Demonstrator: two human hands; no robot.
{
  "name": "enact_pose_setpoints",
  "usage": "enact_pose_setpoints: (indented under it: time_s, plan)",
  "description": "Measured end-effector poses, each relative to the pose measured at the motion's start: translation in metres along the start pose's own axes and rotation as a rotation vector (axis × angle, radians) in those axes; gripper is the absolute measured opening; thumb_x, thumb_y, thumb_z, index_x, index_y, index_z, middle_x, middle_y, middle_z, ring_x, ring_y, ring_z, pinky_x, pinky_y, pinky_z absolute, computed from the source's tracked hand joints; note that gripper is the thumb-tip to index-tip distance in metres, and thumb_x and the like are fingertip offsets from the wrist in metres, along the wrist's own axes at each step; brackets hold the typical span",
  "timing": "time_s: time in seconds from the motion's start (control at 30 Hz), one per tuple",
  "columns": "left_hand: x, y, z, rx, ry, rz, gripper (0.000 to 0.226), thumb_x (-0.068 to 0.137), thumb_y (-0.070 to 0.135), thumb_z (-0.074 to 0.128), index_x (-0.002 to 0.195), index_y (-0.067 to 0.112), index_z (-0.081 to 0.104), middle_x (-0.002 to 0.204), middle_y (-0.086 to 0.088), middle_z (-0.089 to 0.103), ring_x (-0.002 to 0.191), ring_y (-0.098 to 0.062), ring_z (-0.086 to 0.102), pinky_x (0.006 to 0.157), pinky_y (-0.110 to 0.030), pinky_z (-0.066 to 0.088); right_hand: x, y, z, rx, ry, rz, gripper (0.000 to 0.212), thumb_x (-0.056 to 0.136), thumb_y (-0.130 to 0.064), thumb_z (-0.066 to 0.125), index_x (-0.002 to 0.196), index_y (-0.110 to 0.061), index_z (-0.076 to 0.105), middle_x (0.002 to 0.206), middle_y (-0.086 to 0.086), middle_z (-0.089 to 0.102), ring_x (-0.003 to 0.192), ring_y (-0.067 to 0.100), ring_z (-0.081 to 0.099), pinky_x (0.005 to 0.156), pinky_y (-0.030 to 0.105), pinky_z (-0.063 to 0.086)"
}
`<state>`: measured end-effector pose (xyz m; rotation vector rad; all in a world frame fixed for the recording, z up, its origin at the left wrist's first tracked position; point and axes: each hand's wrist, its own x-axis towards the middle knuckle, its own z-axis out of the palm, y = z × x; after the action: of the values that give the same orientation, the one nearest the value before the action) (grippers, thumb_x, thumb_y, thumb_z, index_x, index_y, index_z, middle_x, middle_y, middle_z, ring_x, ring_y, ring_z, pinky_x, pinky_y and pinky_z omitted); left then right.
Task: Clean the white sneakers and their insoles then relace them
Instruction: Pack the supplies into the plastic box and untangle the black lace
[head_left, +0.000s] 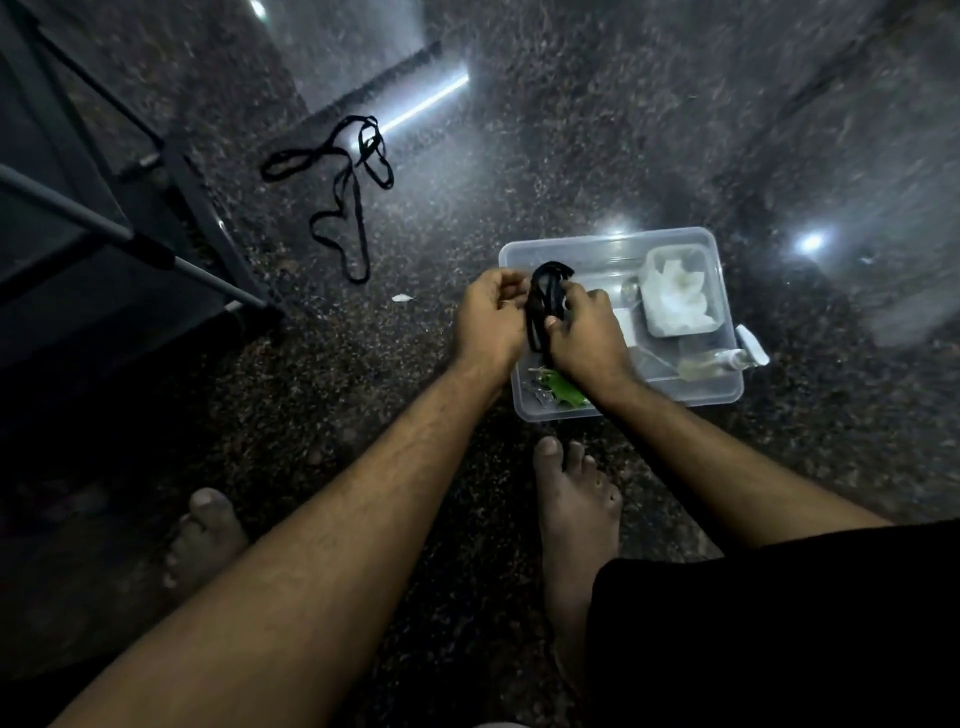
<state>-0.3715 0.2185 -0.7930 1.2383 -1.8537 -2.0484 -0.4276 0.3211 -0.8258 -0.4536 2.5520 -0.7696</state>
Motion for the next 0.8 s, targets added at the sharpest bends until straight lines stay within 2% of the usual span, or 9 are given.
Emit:
enact_pose_setpoints:
  time_s: [0.1,0.2,0.3,0.4,0.5,0.53,0.67,0.73,0.8]
  plan:
    - [0.000,-0.005,-0.004,-0.022,0.000,0.004,0.037,0.093,-0.016,0.038,0.116,0.003,0.059,0.099,-0.002,0.066,0.090,-0.009,0.064,0.082,-0.016,0.054,0.001,-0.001,0.005,-0.007,-0.069,-0.071,0.052,0.090,-0.007,0.058,0.141,-0.013,0.047,0.124,0.011,0.047,0.106,0.027,0.057,0.096,0.033,0.046]
    - [0.002,-0.008,-0.013,-0.032,0.051,0.012,0.040,0.092,-0.015,0.036,0.118,0.003,0.061,0.107,-0.009,0.069,0.100,-0.018,0.067,0.090,-0.028,0.056,0.003,-0.009,0.005,-0.008,-0.024,-0.098,0.044,0.091,-0.011,0.059,0.135,-0.014,0.053,0.125,0.010,0.051,0.106,0.029,0.059,0.095,0.036,0.048]
    - [0.011,-0.014,-0.028,-0.016,0.141,0.033,0.037,0.093,-0.011,0.039,0.105,0.015,0.063,0.099,-0.002,0.070,0.098,-0.018,0.069,0.092,-0.036,0.057,0.003,-0.021,0.000,0.018,0.141,-0.172,0.031,0.093,-0.013,0.054,0.123,-0.018,0.058,0.118,0.007,0.053,0.103,0.026,0.057,0.090,0.041,0.050]
    - [0.019,-0.016,-0.044,0.005,0.213,0.040,0.033,0.095,-0.006,0.043,0.105,0.019,0.062,0.098,0.001,0.069,0.096,-0.017,0.067,0.093,-0.043,0.056,0.011,-0.045,0.001,0.047,0.165,-0.300,0.031,0.095,-0.017,0.053,0.125,-0.018,0.058,0.118,0.006,0.052,0.103,0.023,0.058,0.089,0.041,0.050]
    - [0.024,-0.019,-0.064,0.001,0.266,0.034,0.031,0.095,-0.007,0.045,0.111,0.013,0.062,0.098,-0.003,0.068,0.086,-0.014,0.064,0.082,-0.034,0.058,0.027,-0.076,0.017,0.024,0.082,-0.446,0.029,0.095,-0.018,0.055,0.123,-0.018,0.061,0.117,0.006,0.053,0.101,0.022,0.061,0.086,0.038,0.051]
    - [0.026,-0.020,-0.072,0.015,0.295,0.039,0.030,0.095,-0.007,0.046,0.113,0.011,0.062,0.100,-0.005,0.068,0.086,-0.014,0.064,0.081,-0.030,0.058,0.033,-0.087,0.024,-0.015,0.023,-0.504,0.028,0.094,-0.020,0.056,0.121,-0.018,0.061,0.117,0.007,0.054,0.101,0.024,0.061,0.084,0.038,0.051]
    - [0.040,-0.028,-0.113,0.040,0.453,-0.015,0.030,0.091,-0.005,0.051,0.114,0.009,0.064,0.106,-0.010,0.071,0.098,-0.023,0.067,0.092,-0.040,0.056,0.059,-0.127,0.066,-0.410,-0.314,-0.757,0.042,0.093,-0.025,0.059,0.133,-0.017,0.051,0.123,0.014,0.049,0.106,0.037,0.059,0.079,0.045,0.051]
    - [0.044,-0.030,-0.131,0.036,0.500,-0.067,0.028,0.092,-0.006,0.050,0.114,0.005,0.063,0.104,-0.013,0.069,0.095,-0.023,0.066,0.094,-0.040,0.055,0.064,-0.138,0.085,-0.612,-0.332,-0.837,0.044,0.098,-0.028,0.051,0.139,-0.018,0.043,0.126,0.017,0.045,0.109,0.039,0.055,0.074,0.045,0.048]
    - [0.048,-0.034,-0.148,0.063,0.539,-0.085,0.025,0.093,-0.004,0.050,0.112,0.007,0.061,0.103,-0.013,0.069,0.096,-0.025,0.066,0.096,-0.042,0.053,0.066,-0.144,0.100,-0.737,-0.259,-0.860,0.038,0.100,-0.024,0.045,0.136,-0.012,0.044,0.129,0.019,0.044,0.113,0.040,0.052,0.073,0.045,0.047]
